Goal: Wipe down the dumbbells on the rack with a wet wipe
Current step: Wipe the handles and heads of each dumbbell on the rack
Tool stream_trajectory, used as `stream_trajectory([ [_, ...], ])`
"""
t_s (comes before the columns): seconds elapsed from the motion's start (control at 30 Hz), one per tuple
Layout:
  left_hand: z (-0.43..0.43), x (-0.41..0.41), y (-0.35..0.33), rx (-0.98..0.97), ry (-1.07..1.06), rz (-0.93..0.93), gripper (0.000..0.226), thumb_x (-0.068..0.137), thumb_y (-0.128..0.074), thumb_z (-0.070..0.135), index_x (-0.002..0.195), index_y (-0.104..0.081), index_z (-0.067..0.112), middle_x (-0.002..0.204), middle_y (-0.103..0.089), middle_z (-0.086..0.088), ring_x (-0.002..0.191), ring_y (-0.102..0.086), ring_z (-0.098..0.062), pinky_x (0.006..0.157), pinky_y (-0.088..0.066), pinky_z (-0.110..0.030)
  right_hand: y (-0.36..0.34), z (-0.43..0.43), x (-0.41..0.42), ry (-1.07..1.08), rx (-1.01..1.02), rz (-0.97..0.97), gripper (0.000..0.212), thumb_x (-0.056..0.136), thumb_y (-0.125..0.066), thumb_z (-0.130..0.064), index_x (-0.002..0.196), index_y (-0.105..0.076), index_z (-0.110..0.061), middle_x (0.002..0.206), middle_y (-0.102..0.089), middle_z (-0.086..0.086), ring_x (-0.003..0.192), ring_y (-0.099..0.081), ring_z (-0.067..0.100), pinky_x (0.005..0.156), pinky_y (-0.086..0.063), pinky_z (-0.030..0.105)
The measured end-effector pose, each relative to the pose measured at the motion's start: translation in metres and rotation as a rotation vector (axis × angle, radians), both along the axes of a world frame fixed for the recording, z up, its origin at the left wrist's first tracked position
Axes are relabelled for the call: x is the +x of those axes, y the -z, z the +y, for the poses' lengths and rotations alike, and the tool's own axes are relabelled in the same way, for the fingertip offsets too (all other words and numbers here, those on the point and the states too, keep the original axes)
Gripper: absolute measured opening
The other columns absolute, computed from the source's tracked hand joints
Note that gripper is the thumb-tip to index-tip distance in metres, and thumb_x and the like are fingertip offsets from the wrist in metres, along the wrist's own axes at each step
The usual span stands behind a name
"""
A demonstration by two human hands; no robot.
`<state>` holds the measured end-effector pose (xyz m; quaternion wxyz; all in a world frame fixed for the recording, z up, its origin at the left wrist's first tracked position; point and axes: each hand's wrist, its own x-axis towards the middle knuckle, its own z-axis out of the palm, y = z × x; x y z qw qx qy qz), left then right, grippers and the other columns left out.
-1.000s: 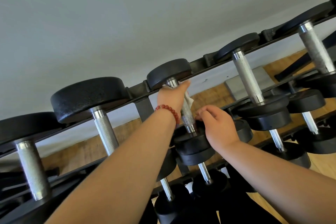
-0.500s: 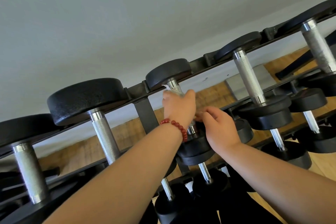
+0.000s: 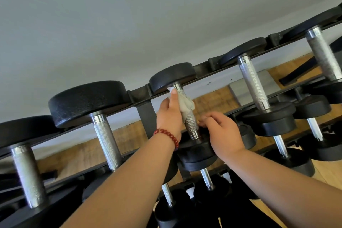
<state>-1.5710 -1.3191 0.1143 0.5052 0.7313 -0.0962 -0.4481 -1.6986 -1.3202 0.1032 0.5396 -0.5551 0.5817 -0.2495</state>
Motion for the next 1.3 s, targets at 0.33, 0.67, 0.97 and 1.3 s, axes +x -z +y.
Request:
stream_trajectory([
  [0.33,-0.011,-0.003,-0.01,0.029,0.125,-0.237,0.041,0.096,-0.044,0.055,0.093,-0.057,0.016,0.081,-0.065,0.003,0.065,-0.059,-0.008,0.051,-0.041,-0.014,0.001,0.0,0.001,-0.002,-0.016,-0.007,0.022,0.091,-0.052,-0.012,0.077,-0.068,-0.007,0.078,-0.068,0.006,0.081,-0.063,0.02,0.078,-0.05,0.039],
  [0.67,-0.013,0.002,-0.001,-0.007,0.094,-0.162,0.037,0.09,-0.058,0.053,0.095,-0.057,0.016,0.072,-0.071,0.005,0.075,-0.07,-0.015,0.081,-0.058,-0.04,0.001,0.0,0.0,-0.001,-0.008,-0.009,0.022,0.091,-0.052,-0.012,0.077,-0.068,-0.008,0.079,-0.068,0.006,0.082,-0.063,0.021,0.08,-0.05,0.04],
  [0.97,0.004,-0.018,0.0,0.145,0.249,-0.391,0.038,0.095,-0.051,0.05,0.103,-0.043,0.014,0.082,-0.054,0.004,0.066,-0.054,-0.005,0.041,-0.035,-0.01,0.002,0.0,-0.001,-0.003,-0.019,-0.015,0.021,0.092,-0.052,-0.012,0.079,-0.069,-0.007,0.079,-0.068,0.005,0.081,-0.063,0.02,0.079,-0.051,0.04],
  [1.3,0.012,-0.01,-0.003,0.146,0.379,-0.351,0.04,0.094,-0.049,0.056,0.105,-0.047,0.017,0.087,-0.061,0.002,0.073,-0.06,-0.011,0.056,-0.045,-0.023,0.001,0.0,-0.001,0.003,-0.012,-0.031,0.021,0.09,-0.052,-0.012,0.08,-0.069,-0.005,0.081,-0.069,0.01,0.084,-0.064,0.025,0.081,-0.05,0.042],
])
